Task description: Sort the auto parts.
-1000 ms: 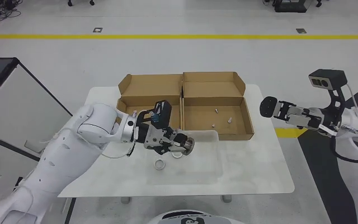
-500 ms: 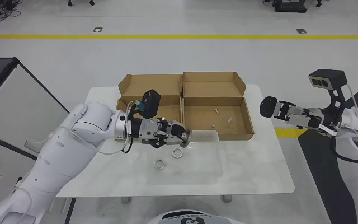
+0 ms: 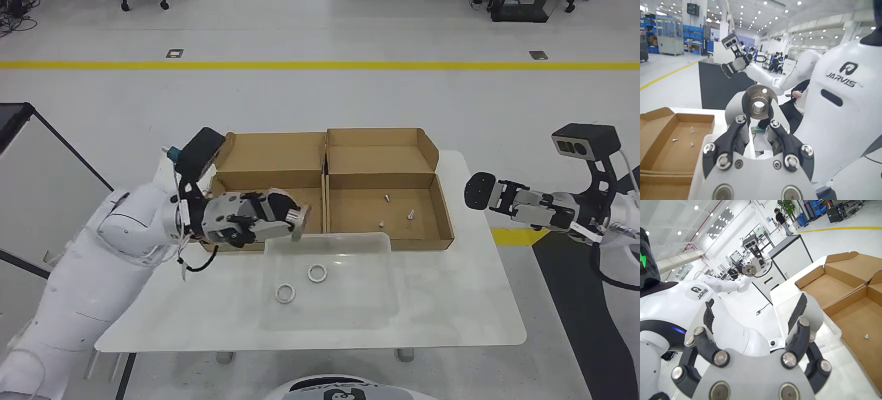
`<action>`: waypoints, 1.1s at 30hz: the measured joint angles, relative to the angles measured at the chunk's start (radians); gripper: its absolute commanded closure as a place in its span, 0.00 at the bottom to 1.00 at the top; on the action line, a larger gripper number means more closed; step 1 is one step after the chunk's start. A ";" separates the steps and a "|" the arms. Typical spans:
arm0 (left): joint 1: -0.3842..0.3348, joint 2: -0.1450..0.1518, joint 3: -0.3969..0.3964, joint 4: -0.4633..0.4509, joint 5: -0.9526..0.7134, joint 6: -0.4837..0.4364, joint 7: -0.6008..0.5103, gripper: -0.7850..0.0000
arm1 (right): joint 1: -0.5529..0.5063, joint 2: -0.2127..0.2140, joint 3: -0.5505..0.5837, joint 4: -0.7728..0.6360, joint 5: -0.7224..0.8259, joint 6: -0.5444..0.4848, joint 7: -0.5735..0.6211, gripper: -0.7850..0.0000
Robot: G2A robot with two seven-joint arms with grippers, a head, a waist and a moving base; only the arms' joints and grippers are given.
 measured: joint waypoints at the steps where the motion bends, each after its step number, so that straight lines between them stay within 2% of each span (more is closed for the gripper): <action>1: 0.003 -0.002 -0.004 -0.007 -0.038 0.000 -0.005 1.00 | 0.000 0.000 0.000 0.000 0.000 0.000 0.000 0.00; 13: 0.001 -0.034 -0.020 -0.094 -0.394 0.000 -0.005 1.00 | 0.000 0.000 0.000 0.000 0.000 0.000 0.000 0.00; 27: -0.002 -0.042 -0.026 -0.092 -0.404 0.001 -0.004 1.00 | 0.000 0.000 0.000 0.000 0.000 0.000 0.000 0.00; 30: 0.006 -0.048 -0.030 -0.125 -0.411 0.015 0.031 1.00 | 0.000 0.000 0.000 0.000 0.000 0.000 0.000 0.00; 33: 0.012 -0.054 -0.022 -0.153 -0.488 0.017 0.047 1.00 | 0.000 0.000 0.000 0.000 0.000 0.000 0.000 0.00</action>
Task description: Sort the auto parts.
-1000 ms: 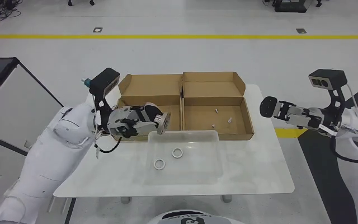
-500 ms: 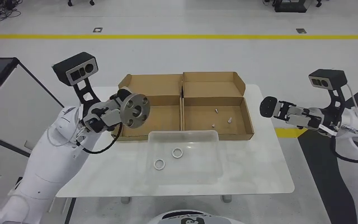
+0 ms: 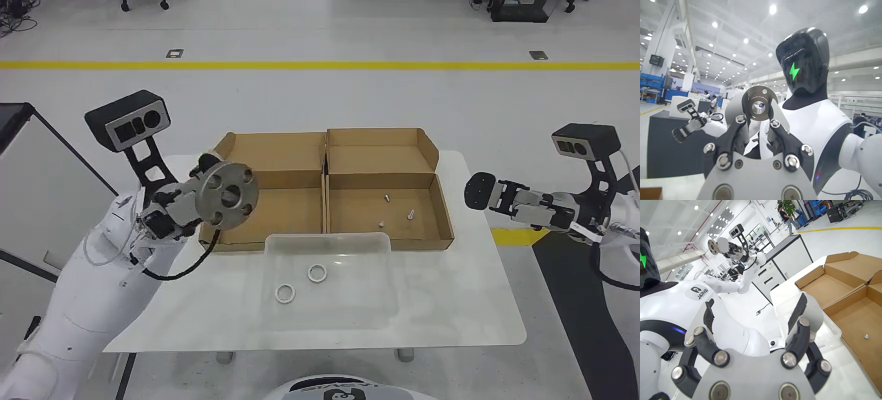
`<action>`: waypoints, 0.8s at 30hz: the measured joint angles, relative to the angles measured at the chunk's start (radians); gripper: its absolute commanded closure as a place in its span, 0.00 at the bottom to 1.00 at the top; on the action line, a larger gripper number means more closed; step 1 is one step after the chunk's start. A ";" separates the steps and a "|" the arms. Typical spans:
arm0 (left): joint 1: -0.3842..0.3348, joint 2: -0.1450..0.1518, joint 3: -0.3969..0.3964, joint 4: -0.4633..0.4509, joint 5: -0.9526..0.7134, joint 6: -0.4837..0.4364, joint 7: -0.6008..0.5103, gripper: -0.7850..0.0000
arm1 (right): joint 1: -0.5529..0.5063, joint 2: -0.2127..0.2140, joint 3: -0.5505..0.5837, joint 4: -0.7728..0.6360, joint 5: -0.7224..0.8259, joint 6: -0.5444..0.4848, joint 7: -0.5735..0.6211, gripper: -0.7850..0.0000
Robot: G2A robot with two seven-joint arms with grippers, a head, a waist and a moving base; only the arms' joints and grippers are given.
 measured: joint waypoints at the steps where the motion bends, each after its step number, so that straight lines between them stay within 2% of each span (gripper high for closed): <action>1: 0.000 -0.002 0.002 -0.004 -0.029 -0.002 -0.004 1.00 | 0.000 0.000 0.000 0.000 0.000 0.000 0.000 0.00; 6: -0.002 -0.012 0.014 -0.020 -0.219 0.005 -0.069 1.00 | 0.000 0.000 0.000 0.000 0.000 0.000 0.000 0.00; 13: 0.000 -0.033 -0.003 -0.032 -0.414 0.064 -0.132 1.00 | 0.000 0.000 0.000 0.000 0.000 0.000 0.000 0.00; 19: 0.008 -0.057 -0.034 -0.015 -0.474 0.113 -0.181 1.00 | 0.000 0.000 0.000 0.000 0.000 0.000 0.000 0.00; 24: 0.015 -0.076 -0.069 0.027 -0.396 0.128 -0.196 1.00 | 0.000 0.000 0.000 0.000 0.000 0.000 0.000 0.00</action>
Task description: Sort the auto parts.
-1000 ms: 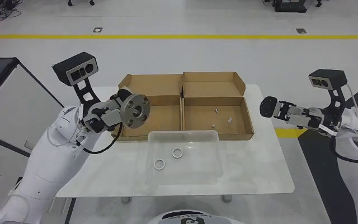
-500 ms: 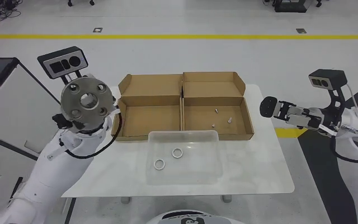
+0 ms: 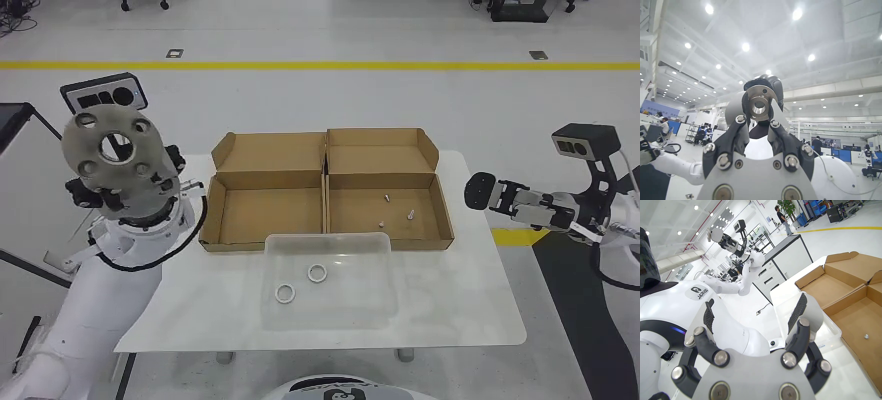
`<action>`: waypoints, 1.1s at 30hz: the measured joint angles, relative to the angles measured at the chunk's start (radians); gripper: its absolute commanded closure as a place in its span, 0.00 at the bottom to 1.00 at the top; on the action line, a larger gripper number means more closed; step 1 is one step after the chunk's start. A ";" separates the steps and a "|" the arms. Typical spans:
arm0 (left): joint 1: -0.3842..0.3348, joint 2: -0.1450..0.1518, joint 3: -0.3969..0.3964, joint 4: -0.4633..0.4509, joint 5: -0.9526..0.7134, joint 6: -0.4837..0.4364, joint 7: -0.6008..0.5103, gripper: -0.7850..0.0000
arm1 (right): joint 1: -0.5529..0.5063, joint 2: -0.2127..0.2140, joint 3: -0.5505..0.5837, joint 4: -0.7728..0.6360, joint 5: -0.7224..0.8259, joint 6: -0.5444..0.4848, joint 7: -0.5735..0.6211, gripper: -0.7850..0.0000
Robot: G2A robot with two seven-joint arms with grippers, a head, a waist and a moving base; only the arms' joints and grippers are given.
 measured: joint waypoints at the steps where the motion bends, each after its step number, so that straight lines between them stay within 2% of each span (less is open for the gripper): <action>1: 0.000 -0.002 -0.007 0.010 0.029 -0.001 0.001 1.00 | 0.000 0.000 0.000 0.000 0.000 0.000 0.000 0.00; 10: 0.009 -0.020 -0.039 0.059 0.322 -0.039 0.065 1.00 | 0.000 0.000 0.000 0.000 0.000 0.000 0.000 0.00; 16: 0.012 -0.037 -0.009 0.024 0.238 -0.028 0.089 1.00 | 0.000 0.000 0.000 0.000 0.000 0.000 0.000 0.00; 24: 0.009 -0.056 -0.009 0.021 0.010 0.004 -0.005 1.00 | 0.000 0.000 0.000 0.000 0.000 0.000 0.000 0.00; 33: 0.018 -0.072 -0.047 0.049 0.178 0.016 -0.016 1.00 | 0.000 0.000 0.000 0.000 0.000 0.000 0.000 0.00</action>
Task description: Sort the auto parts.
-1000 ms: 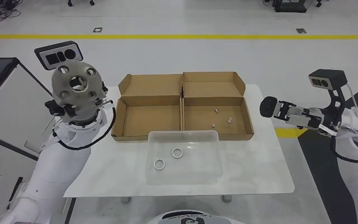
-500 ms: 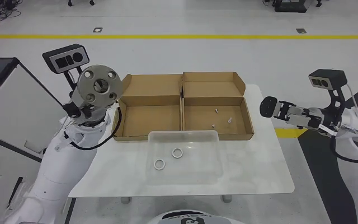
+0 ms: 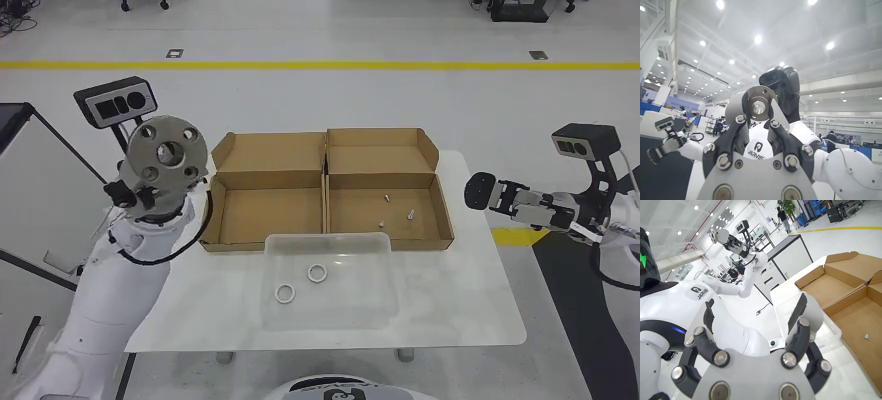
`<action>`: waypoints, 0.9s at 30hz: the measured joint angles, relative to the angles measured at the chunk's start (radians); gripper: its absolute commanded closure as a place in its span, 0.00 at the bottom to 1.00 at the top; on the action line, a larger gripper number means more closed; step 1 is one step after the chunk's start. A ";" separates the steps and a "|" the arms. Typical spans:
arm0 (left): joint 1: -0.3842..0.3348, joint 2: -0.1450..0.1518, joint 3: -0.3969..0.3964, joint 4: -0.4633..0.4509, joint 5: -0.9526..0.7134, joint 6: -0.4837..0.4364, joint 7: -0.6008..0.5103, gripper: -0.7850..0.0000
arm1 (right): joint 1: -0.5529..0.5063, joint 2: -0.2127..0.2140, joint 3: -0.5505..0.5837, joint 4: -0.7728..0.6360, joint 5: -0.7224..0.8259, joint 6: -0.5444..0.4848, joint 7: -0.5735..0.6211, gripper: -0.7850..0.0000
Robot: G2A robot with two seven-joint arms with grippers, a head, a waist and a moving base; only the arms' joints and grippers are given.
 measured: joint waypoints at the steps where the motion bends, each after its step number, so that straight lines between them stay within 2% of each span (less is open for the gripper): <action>1: 0.001 -0.001 -0.003 0.003 0.020 -0.001 0.001 1.00 | 0.000 0.000 0.000 0.000 0.000 0.000 0.000 0.00; 6: 0.005 -0.006 -0.022 0.018 0.163 -0.007 0.014 1.00 | 0.000 0.000 0.000 0.000 0.000 0.000 0.000 0.00; 9: 0.011 -0.012 -0.015 0.008 0.183 -0.002 0.043 1.00 | 0.000 0.000 0.000 0.000 0.000 0.000 0.000 0.00; 13: 0.017 -0.021 0.006 -0.022 0.081 0.010 0.055 1.00 | 0.000 0.000 0.000 0.000 0.000 0.000 0.000 0.00; 17: 0.015 -0.027 0.005 -0.021 -0.031 0.028 0.018 1.00 | 0.000 0.000 0.000 0.000 0.000 0.000 0.000 0.00; 27: 0.015 -0.035 -0.007 -0.011 -0.062 0.044 -0.030 1.00 | 0.000 0.000 0.000 0.000 0.000 0.000 0.000 0.00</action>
